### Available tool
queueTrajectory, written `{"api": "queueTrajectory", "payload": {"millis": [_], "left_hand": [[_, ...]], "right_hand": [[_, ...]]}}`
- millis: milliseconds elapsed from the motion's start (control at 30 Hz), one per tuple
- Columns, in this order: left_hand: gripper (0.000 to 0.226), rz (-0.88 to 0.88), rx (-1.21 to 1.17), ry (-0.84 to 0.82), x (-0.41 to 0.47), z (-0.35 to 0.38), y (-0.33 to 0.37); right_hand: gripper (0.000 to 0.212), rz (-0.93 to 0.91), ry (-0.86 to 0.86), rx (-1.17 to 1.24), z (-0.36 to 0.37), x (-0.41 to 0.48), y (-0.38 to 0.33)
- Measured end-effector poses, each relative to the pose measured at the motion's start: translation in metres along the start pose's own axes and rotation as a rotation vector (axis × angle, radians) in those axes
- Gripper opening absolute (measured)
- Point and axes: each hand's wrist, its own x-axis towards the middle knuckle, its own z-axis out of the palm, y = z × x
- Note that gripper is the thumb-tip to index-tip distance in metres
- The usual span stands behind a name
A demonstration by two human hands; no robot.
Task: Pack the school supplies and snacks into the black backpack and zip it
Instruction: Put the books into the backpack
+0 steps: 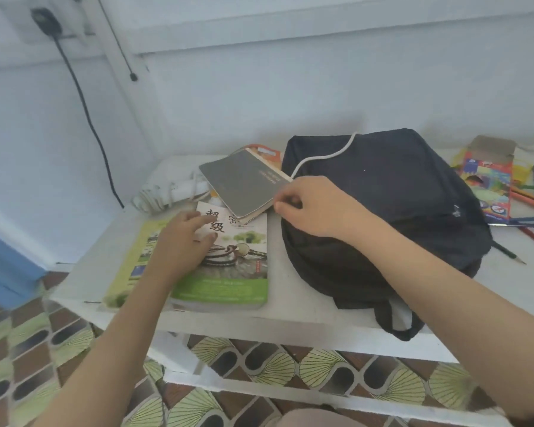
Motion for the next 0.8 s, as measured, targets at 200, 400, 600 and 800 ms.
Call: {"api": "queueTrajectory", "payload": {"millis": [200, 400, 600, 800], "left_hand": [[0.047, -0.163, -0.080, -0.146, -0.025, 0.012, -0.023], [0.048, -0.176, -0.064, -0.123, -0.030, 0.016, -0.019], [0.048, -0.180, -0.066, -0.122, -0.030, 0.017, -0.022], [0.049, -0.191, -0.059, -0.140, -0.029, 0.017, -0.022]], "right_hand": [[0.041, 0.183, 0.016, -0.163, 0.039, 0.057, 0.023], [0.055, 0.589, -0.015, 0.685, 0.065, 0.078, 0.008], [0.051, 0.609, 0.019, 0.894, 0.083, 0.089, 0.009], [0.039, 0.578, 0.277, 1.043, 0.101, 0.093, 0.012]]}}
